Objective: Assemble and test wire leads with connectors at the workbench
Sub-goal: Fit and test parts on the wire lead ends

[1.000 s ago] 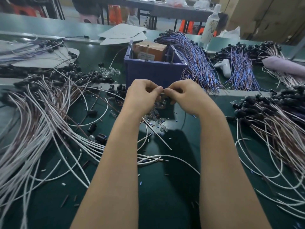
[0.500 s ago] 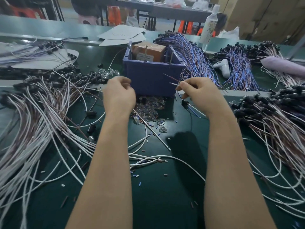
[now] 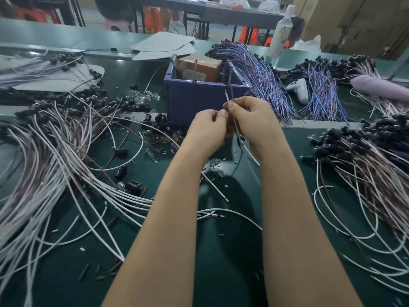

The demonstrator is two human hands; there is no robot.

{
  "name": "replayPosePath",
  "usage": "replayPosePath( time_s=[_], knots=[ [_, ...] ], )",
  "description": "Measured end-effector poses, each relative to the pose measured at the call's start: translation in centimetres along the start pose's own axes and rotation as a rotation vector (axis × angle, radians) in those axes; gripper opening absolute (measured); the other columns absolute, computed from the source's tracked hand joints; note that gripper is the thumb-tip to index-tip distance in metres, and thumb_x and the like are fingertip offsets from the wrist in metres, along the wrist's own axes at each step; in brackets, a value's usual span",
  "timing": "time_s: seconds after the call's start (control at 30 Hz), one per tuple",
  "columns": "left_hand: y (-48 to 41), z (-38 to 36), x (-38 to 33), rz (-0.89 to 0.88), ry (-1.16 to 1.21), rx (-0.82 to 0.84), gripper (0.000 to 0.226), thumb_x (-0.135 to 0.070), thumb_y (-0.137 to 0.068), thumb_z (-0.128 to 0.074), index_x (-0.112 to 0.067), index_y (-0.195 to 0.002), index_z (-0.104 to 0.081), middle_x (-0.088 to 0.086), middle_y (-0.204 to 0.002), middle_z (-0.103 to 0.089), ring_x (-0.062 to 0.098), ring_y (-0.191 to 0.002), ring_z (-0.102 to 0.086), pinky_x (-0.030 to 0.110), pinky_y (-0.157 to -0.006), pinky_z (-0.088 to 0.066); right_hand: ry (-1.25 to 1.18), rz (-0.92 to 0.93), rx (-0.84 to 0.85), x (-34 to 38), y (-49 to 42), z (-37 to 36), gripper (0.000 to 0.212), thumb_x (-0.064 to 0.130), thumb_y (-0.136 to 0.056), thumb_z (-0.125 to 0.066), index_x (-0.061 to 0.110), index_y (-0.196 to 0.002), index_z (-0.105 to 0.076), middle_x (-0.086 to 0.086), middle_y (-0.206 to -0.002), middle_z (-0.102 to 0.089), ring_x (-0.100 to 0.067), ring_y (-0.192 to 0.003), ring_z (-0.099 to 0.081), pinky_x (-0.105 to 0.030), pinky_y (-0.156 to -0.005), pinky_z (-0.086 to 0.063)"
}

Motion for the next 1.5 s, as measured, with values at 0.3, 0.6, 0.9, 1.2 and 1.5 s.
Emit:
replayPosePath(
  time_s=[0.3,0.6,0.9,1.2,1.5],
  knots=[
    [0.5,1.6,-0.1,0.056,-0.193,0.157,0.019,-0.014,-0.093,-0.056,0.000,-0.083,-0.065,0.010,-0.072,-0.072,0.010,-0.056,-0.068,0.021,-0.053,-0.054,-0.270,-0.004,-0.090,-0.1,0.3,-1.0,0.012,0.013,-0.093,-0.059,0.014,-0.081,-0.060,0.002,-0.066,-0.070,-0.012,-0.065,-0.067,-0.024,-0.059,-0.052],
    [-0.6,5.1,0.3,0.157,0.045,-0.239,0.037,-0.029,-0.103,-0.029,-0.011,-0.082,-0.054,-0.002,-0.061,-0.044,0.011,-0.047,-0.033,0.031,-0.038,-0.023,-0.111,-0.032,-0.159,-0.8,0.1,1.2,0.009,0.011,-0.098,-0.046,0.015,-0.097,-0.054,0.000,-0.059,-0.063,-0.012,-0.061,-0.064,-0.026,-0.062,-0.055],
    [-0.1,6.1,-1.0,-0.008,0.099,-0.275,0.018,-0.008,-0.099,-0.035,-0.011,-0.093,-0.052,-0.003,-0.056,-0.067,0.003,-0.037,-0.036,0.012,-0.037,-0.028,0.421,-0.215,-0.079,-2.2,-0.7,3.7,0.015,0.011,-0.091,-0.048,0.010,-0.078,-0.055,-0.016,-0.084,-0.064,-0.024,-0.065,-0.054,-0.036,-0.065,-0.052],
    [0.9,5.1,-1.3,0.097,0.107,-0.076,0.017,-0.006,-0.097,-0.038,-0.010,-0.086,-0.050,0.001,-0.058,-0.070,0.002,-0.037,-0.051,0.014,-0.036,-0.026,0.329,-0.345,0.098,-4.9,-0.2,1.3,0.023,0.008,-0.097,-0.041,0.006,-0.077,-0.052,-0.015,-0.089,-0.064,-0.022,-0.075,-0.066,-0.035,-0.072,-0.058],
    [0.0,5.1,-0.4,0.025,0.145,-0.207,0.017,-0.012,-0.100,-0.038,-0.015,-0.087,-0.049,-0.006,-0.050,-0.066,-0.001,-0.034,-0.047,0.010,-0.035,-0.030,0.145,-0.024,0.006,-2.8,-0.1,-0.1,0.017,0.020,-0.095,-0.054,0.021,-0.078,-0.059,0.000,-0.066,-0.066,-0.001,-0.045,-0.047,-0.020,-0.053,-0.038]
  ],
)
Point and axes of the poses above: each hand's wrist, its own y-axis away from the middle knuckle, its own z-axis out of the back of the hand, x = y × z, the point moved 4 cm from there along -y, towards the middle knuckle
